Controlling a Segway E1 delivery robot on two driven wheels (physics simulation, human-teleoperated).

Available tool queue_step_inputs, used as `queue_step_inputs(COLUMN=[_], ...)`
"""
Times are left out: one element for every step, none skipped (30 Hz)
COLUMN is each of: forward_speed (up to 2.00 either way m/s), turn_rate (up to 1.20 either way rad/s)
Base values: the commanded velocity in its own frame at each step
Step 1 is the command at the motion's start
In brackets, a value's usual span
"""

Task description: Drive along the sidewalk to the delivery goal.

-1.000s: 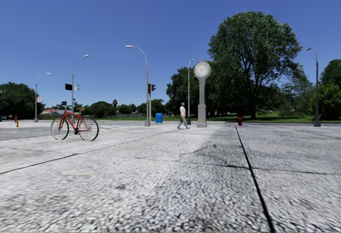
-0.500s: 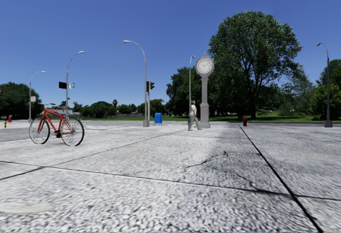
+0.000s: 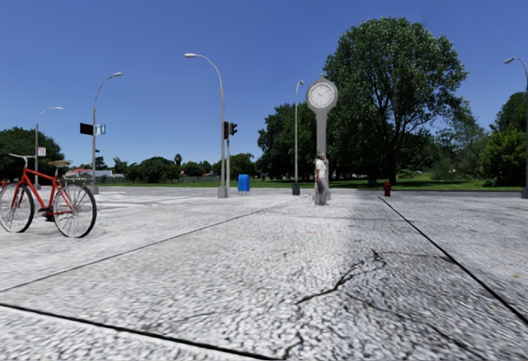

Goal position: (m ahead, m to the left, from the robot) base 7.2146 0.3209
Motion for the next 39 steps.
queue_step_inputs(forward_speed=[2.00,2.00,2.00,2.00,2.00,2.00,2.00,2.00,2.00,2.00,2.00,2.00,2.00,2.00,2.00,2.00,2.00,2.00,2.00,2.00,2.00,2.00,2.00,2.00,2.00,2.00,2.00,2.00,2.00,2.00,2.00,2.00,2.00,2.00,2.00,2.00,2.00,2.00,2.00], turn_rate=[0.00,0.00,0.00,0.00,0.00,0.00,0.00,0.00,0.00,0.00,0.00,0.00,0.00,0.00,0.00,0.00,0.00,0.00,0.00,0.00,0.00,0.00,0.00,0.00,0.00,0.00,0.00,0.00,0.00,0.00,0.00,0.00,0.00,0.00,0.00,0.00,0.00,0.00,0.00])
